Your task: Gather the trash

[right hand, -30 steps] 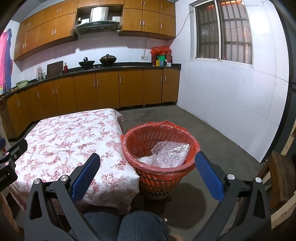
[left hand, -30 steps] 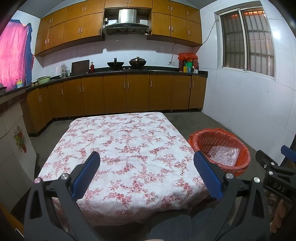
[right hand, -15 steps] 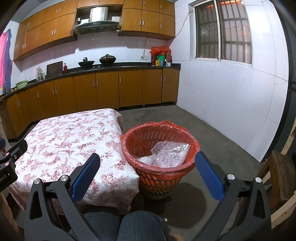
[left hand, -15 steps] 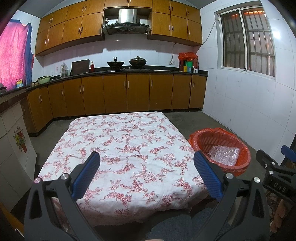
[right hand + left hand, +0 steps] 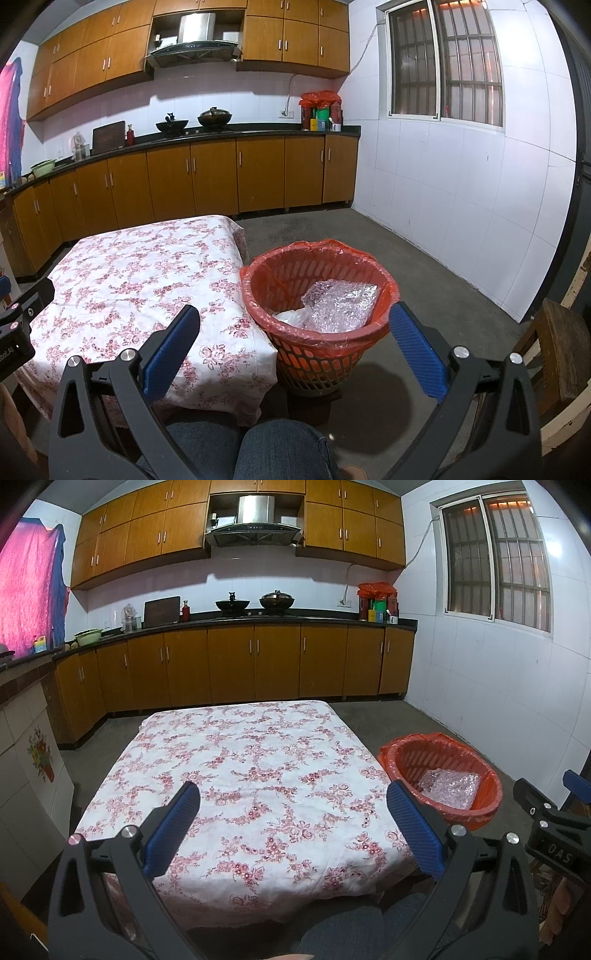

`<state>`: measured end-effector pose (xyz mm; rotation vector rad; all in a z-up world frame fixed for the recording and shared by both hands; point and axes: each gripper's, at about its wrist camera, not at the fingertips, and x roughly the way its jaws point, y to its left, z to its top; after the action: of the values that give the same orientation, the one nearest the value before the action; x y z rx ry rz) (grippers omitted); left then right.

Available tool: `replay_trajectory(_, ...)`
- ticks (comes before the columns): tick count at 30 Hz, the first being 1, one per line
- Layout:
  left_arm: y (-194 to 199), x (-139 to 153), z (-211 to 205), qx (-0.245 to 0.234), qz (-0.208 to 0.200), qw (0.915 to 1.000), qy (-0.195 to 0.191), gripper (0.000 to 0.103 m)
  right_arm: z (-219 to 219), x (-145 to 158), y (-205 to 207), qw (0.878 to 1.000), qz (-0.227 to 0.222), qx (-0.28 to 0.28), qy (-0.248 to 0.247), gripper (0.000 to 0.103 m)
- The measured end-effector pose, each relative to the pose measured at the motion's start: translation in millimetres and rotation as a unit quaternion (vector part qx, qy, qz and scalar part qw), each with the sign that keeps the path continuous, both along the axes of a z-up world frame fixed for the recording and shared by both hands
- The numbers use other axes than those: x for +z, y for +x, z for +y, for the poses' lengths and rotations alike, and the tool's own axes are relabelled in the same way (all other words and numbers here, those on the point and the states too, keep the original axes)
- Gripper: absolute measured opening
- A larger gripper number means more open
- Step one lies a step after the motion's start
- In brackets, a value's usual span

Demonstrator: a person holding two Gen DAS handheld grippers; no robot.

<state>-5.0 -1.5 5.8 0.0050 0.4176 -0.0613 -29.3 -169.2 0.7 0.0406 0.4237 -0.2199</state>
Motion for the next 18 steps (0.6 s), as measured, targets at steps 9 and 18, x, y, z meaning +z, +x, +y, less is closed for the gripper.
replay_trajectory(9, 0.2, -0.5, 0.6, 0.0, 0.001, 1.0, -0.001, 0.099, 0.0, -0.9, 0.2, 1.0, 0.001, 0.0, 0.0, 0.101)
replay_trajectory(18, 0.2, -4.8, -0.1, 0.002, 0.007, 1.0, -0.003, 0.099, 0.3, -3.3, -0.8, 1.0, 0.004, -0.001, 0.002, 0.101)
